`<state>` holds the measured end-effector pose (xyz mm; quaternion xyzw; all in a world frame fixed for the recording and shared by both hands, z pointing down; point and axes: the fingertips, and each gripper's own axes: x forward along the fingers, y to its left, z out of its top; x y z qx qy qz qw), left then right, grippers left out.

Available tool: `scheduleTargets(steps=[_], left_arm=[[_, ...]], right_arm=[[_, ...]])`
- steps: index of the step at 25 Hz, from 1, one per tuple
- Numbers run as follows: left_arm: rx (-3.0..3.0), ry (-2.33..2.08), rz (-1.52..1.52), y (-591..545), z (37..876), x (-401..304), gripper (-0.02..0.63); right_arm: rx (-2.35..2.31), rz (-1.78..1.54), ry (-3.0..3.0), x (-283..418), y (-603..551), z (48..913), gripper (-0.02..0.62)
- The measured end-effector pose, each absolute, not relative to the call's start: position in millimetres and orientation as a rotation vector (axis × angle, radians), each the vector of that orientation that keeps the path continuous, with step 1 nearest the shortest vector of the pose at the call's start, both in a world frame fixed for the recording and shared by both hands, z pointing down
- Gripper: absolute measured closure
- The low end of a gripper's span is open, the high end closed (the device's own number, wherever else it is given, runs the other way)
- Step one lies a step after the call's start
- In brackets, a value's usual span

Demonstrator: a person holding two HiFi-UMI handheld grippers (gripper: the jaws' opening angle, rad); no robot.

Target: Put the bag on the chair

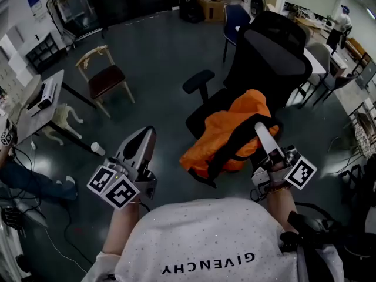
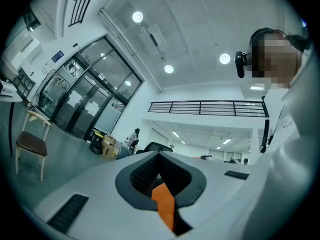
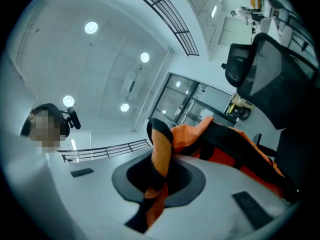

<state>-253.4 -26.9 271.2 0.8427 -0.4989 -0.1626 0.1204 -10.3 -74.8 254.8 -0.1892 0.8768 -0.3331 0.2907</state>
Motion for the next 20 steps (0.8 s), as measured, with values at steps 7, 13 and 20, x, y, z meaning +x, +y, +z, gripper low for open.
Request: scheduleTargets(steps=[7, 13, 20], left_arm=[[2.444, -1.411, -0.498, -65.7, 281.8, -257.9, 0.606], [2.392, -1.417, -0.499, -95.4, 294.2, -272.1, 0.606], [2.401, -1.458, -0.465, -176.2, 290.9, -273.4, 0.606]], right_arm=[[-0.584, -0.955, 2.324, -20.7, -112.8, 269.4, 0.572], [-0.624, -1.011, 2.246, -10.2, -145.1, 288.7, 0.572], [-0.622, -0.990, 2.270, -3.8, -227.0, 287.7, 0.572]])
